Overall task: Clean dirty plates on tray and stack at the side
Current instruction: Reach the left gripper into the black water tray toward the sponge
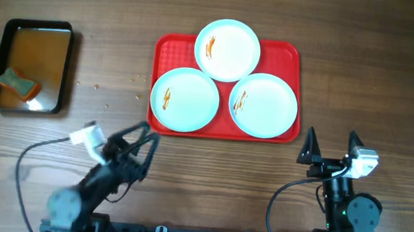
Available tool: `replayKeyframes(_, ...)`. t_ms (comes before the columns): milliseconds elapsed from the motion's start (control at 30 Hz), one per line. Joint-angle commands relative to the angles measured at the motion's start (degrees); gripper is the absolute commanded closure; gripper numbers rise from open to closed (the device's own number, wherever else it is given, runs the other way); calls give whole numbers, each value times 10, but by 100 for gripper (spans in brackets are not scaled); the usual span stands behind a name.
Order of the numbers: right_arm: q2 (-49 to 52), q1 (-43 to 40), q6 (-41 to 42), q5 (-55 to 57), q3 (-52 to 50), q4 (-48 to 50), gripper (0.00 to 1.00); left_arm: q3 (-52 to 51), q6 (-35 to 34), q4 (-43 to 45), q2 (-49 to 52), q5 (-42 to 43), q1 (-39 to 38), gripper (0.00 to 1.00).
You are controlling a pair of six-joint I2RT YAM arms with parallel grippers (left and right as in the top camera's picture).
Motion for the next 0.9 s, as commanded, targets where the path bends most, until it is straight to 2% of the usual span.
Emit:
replayKeyframes(0,0,-2,-8,6,0,2,0,20,-70,28,-6,-70,4,0)
replayKeyframes(67,0,-2,-8,6,0,2,0,87,20,-82,10,-136,9,0)
replayKeyframes(133,0,-2,-8,6,0,2,0,165,82,-222,46,-201,9,1)
replayKeyframes(233,0,-2,-7,6,0,2,0,353,182,-493,199,-339,9,1)
replayKeyframes(267,0,-2,-8,6,0,2,0,424,198,-585,271,-396,9,1)
replayKeyframes(367,0,-2,-8,6,0,2,0,575,214,-768,447,-488,9,0)
replayKeyframes(433,0,-2,-8,6,0,2,0,628,214,-805,525,-489,9,0)
replayKeyframes(533,0,-2,-8,6,0,2,0,667,225,-800,610,-474,12,0)
replayKeyframes(633,0,-2,-8,6,0,2,0,721,240,-813,700,-466,47,0)
replayKeyframes(767,0,-2,-8,6,0,2,0,798,254,-806,823,-476,154,0)
replayKeyframes(867,0,-2,-8,6,0,2,0,808,245,-739,892,-427,240,0)
